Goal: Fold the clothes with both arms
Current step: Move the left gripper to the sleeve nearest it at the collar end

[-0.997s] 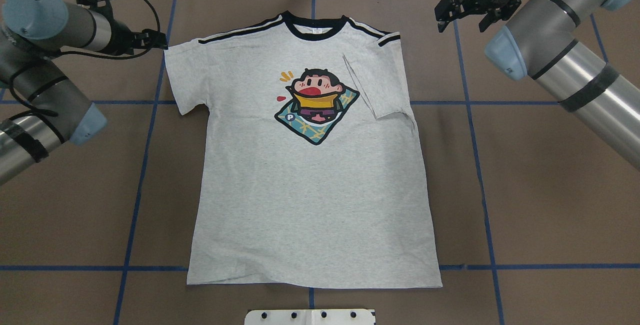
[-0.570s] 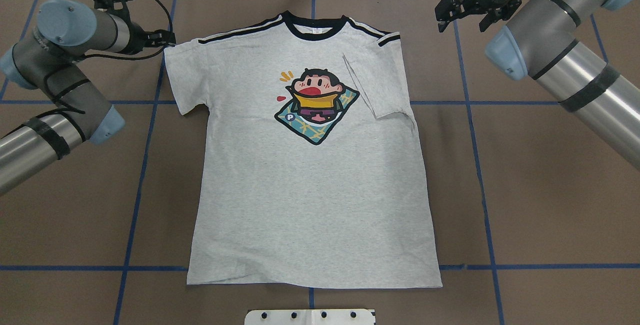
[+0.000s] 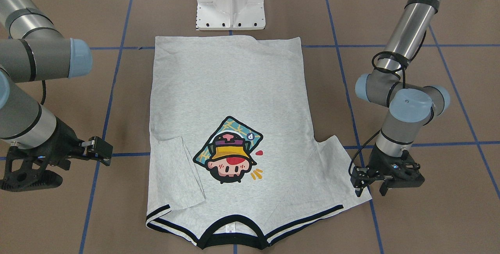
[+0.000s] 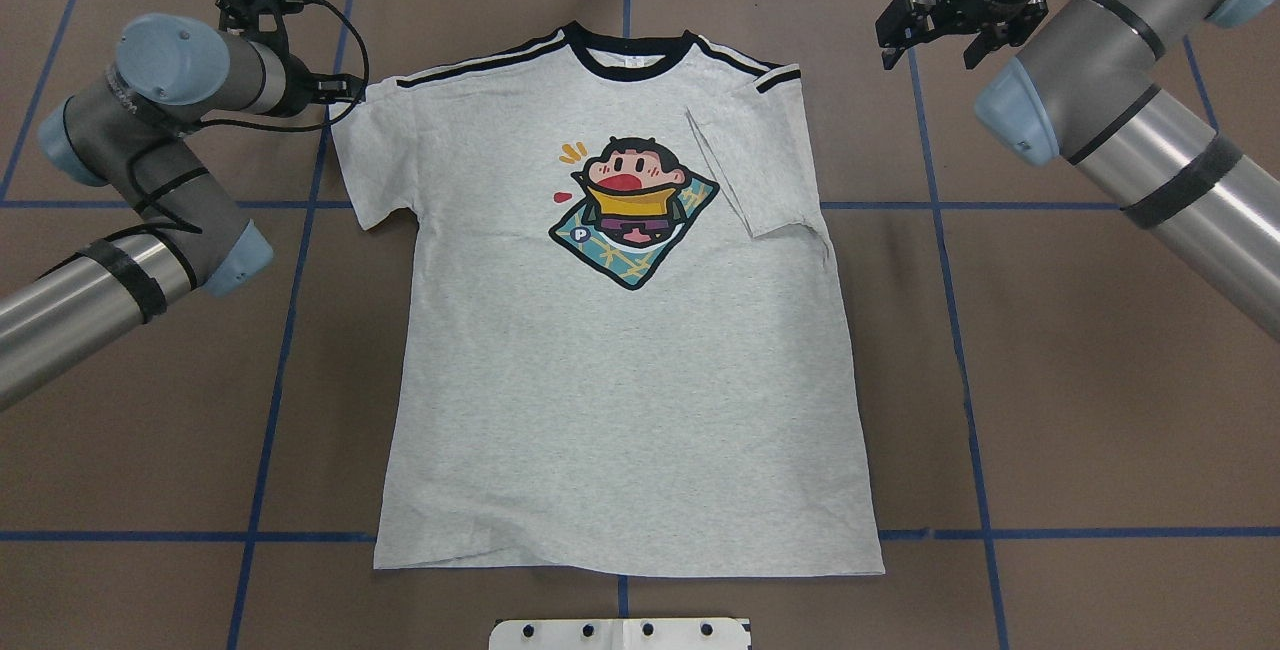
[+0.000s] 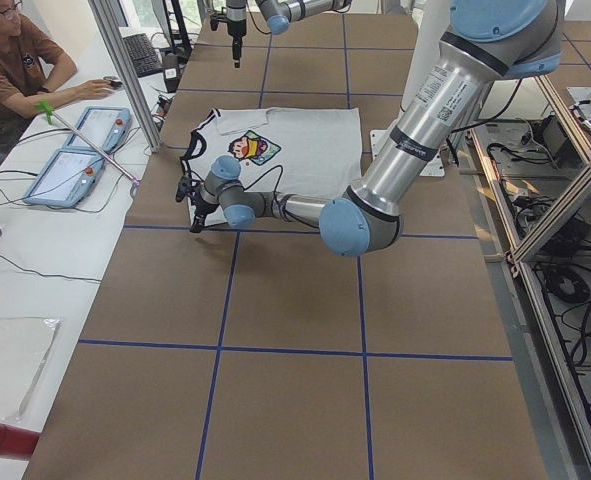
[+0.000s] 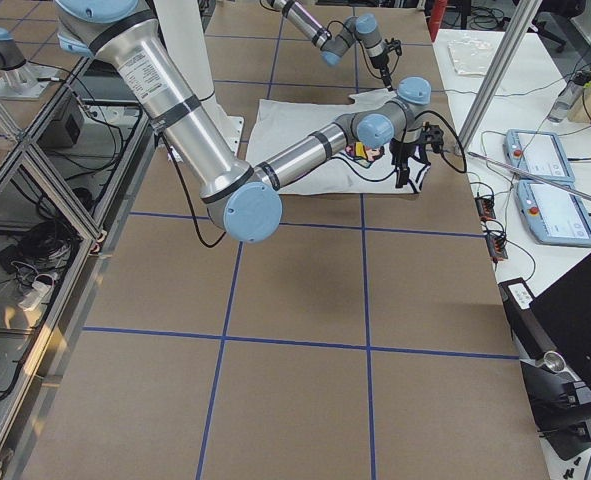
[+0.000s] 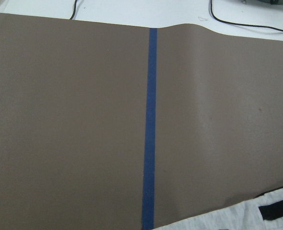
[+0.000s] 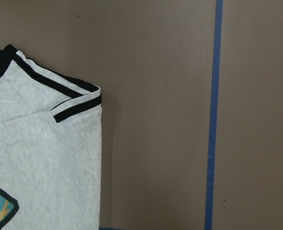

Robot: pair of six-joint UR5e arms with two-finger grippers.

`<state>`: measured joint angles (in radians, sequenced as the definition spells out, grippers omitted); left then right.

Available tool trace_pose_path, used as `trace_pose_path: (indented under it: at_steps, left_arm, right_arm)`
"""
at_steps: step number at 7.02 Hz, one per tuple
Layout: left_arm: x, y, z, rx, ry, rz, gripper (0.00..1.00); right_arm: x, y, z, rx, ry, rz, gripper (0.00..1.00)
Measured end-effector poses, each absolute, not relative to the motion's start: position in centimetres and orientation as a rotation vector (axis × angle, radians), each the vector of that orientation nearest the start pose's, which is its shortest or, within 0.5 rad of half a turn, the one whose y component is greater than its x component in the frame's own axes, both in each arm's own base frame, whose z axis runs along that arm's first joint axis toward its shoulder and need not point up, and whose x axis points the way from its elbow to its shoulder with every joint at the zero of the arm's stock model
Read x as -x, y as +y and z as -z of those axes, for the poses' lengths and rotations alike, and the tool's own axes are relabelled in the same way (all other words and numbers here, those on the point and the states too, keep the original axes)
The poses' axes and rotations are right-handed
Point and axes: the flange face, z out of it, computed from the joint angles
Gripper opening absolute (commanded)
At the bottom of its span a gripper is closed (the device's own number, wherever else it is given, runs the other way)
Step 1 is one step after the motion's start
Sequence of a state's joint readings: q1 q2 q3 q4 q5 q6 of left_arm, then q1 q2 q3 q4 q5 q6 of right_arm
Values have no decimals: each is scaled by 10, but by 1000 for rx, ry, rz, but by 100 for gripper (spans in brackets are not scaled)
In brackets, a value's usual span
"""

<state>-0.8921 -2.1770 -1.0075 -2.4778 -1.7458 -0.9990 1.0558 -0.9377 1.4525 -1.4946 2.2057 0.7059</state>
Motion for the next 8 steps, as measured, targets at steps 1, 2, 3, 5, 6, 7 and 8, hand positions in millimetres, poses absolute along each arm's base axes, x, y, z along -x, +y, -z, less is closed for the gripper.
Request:
trace_pose_path:
  at_steps: [1, 2, 3, 5, 6, 7, 8]
  left_arm:
    - [-396, -673, -472, -512, 812, 210, 68]
    - [-397, -673, -473, -509, 810, 209, 64]
    - [-399, -675, -473, -508, 809, 209, 62]
    - [-403, -679, -473, -503, 804, 210, 54]
    - [-404, -680, -472, -502, 804, 210, 45]
    - [-404, -681, -472, -502, 804, 210, 36]
    - [-404, -681, -472, -503, 804, 210, 30]
  right_arm:
    - [291, -663, -324, -114, -830, 8, 100]
    - [292, -663, -324, -113, -830, 8, 100]
    - [292, -663, -324, -113, -830, 8, 100]
    - [292, -663, -324, -113, -829, 7, 100]
    - [292, -663, -324, -113, -830, 7, 100]
    - [292, -663, -325, -112, -829, 7, 100]
    - [292, -663, -325, -112, -830, 7, 100]
